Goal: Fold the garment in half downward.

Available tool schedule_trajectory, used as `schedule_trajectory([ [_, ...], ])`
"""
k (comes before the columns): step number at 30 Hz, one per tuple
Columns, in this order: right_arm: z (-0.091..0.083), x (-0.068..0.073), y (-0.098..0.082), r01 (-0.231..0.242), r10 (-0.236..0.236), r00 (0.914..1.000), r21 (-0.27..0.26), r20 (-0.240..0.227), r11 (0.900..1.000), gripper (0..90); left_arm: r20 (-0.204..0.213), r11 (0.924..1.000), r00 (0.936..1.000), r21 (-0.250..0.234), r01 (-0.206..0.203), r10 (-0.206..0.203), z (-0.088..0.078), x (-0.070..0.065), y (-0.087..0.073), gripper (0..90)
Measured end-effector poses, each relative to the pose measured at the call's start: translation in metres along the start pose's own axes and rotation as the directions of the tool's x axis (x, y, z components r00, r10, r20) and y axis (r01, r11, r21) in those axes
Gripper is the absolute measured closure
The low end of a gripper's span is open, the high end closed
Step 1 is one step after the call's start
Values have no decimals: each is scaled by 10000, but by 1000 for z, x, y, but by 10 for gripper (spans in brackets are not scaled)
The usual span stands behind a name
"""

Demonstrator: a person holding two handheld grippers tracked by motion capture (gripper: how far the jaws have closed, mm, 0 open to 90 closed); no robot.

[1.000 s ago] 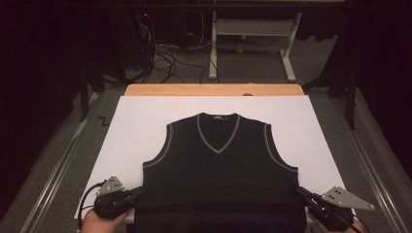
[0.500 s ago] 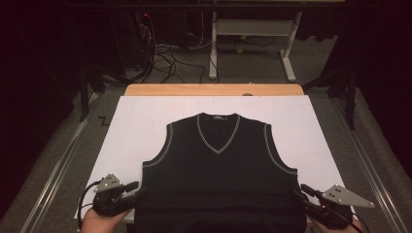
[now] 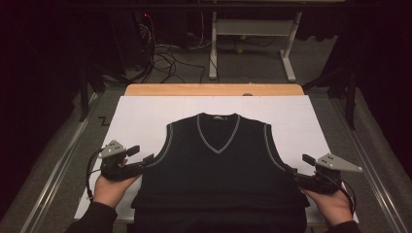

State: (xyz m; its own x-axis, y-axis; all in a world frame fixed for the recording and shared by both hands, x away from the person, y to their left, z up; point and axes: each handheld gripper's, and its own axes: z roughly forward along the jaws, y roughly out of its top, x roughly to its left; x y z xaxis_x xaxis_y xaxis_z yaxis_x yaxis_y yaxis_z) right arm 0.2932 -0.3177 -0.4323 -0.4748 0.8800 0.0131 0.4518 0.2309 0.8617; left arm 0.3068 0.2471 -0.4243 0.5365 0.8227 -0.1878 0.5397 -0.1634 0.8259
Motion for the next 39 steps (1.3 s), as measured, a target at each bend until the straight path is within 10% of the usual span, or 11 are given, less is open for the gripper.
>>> schedule_trajectory([
  [14, 55, -23, 32, -435, 439, 9985, -111, 314, 9990, 6, -544, 9994, 9981, 138, 306, -298, 60, 23, 61, 22],
  [21, 84, -25, 50, -341, 329, 9981, 219, 529, 9992, 10, -579, 9950, 9963, 728, 680, -638, 100, 35, 64, 0],
  [39, 155, -22, 68, -781, 648, 9948, 1789, 788, 9808, 248, -1697, 9406, 9702, 2636, 2138, -1730, 167, 27, 59, 115],
])
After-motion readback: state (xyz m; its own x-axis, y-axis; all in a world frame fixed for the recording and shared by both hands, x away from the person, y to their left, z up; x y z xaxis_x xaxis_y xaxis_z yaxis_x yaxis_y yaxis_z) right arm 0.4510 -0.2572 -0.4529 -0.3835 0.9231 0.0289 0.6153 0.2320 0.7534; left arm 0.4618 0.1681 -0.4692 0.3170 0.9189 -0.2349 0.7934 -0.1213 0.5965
